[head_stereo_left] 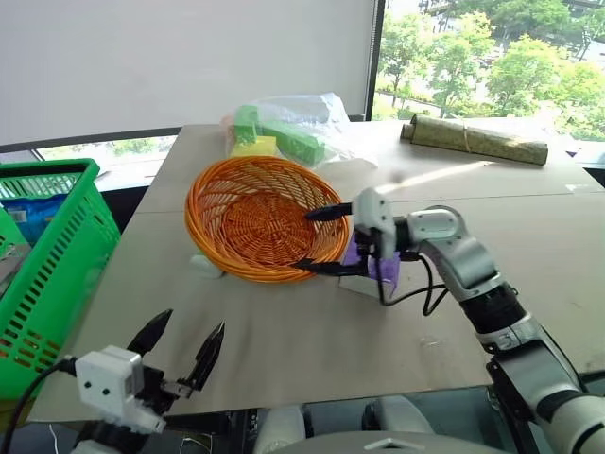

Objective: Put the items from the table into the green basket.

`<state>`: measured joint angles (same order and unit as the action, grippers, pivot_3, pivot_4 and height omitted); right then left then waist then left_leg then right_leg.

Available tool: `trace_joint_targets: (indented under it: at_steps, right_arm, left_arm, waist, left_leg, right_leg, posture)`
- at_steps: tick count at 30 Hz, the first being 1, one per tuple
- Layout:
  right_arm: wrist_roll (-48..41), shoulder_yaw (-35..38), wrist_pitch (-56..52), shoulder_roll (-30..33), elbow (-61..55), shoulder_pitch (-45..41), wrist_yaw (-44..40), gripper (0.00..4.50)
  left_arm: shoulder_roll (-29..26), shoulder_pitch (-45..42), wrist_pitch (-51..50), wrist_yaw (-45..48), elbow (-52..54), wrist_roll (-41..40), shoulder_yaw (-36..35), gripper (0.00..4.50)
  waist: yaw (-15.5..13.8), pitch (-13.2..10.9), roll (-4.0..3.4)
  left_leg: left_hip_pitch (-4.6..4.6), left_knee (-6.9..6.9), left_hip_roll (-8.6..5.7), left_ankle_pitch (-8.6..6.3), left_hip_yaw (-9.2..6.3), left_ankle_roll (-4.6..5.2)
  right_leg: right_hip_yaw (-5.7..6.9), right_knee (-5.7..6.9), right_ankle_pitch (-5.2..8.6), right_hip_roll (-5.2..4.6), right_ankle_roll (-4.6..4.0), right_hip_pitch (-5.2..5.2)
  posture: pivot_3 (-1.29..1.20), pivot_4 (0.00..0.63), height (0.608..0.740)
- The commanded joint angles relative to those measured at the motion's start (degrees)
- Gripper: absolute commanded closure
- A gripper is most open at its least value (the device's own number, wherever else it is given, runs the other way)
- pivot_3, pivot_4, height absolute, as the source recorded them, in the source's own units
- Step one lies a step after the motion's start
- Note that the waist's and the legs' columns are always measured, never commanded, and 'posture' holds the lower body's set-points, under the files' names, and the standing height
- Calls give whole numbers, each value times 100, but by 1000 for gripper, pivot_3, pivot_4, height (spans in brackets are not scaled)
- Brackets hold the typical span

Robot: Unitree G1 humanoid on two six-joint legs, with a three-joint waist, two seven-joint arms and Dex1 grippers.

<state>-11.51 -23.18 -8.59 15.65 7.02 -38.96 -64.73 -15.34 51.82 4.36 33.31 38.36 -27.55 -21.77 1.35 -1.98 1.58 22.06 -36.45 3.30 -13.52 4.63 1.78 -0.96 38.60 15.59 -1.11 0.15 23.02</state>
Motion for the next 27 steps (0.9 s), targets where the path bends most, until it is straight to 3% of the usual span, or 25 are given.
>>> trace_joint_targets:
  at_steps: [1,7,12,17,19,23,27]
  right_arm:
    - [373,-249,358,-183,350,-337,-52,0]
    - [1242,-745,295,-357,768,-706,273,0]
    - [1929,-1039,-130,-296,903,-778,525,0]
    - [2079,-967,-169,-327,860,-757,674,2368]
    - [2075,-948,-164,-327,789,-714,688,2997]
    - [2012,-785,-232,-322,615,-744,781,4005]
    - [1919,-170,-472,69,112,-1006,873,4128]
  left_arm:
    - [-45,201,98,-52,517,278,-66,30]
    - [-10,447,93,-73,778,295,-121,30]
    - [-38,482,127,-10,739,319,-109,30]
    - [-33,493,238,113,639,295,-142,0]
    - [-51,476,334,250,568,219,-138,0]
    - [-101,344,372,332,467,156,-118,0]
    - [-264,-188,83,210,676,-2,58,0]
  waist:
    - [-121,-6,1]
    - [-339,-4,9]
    - [-415,-1,13]
    - [-451,-2,11]
    - [-450,-3,11]
    - [-424,5,8]
    - [-430,-5,-2]
  left_leg:
    - [1,0,0,0,2,0]
    - [7,-1,2,-13,-3,-23]
    - [70,-4,2,1,-6,0]
    - [79,-5,0,1,-6,0]
    - [79,-5,0,1,-6,0]
    - [69,-9,1,1,-4,1]
    - [74,-16,1,1,-12,1]
  right_leg:
    - [0,-3,0,-1,0,7]
    - [7,-2,10,-2,15,15]
    - [9,1,-1,2,-4,65]
    - [12,-1,-1,10,-3,68]
    - [14,-1,0,10,-3,68]
    - [25,8,7,11,10,67]
    - [32,14,6,13,9,67]
  posture:
    - [207,0,740]
    - [237,0,740]
    - [244,0,740]
    - [227,0,740]
    - [214,0,740]
    - [202,0,740]
    - [170,0,740]
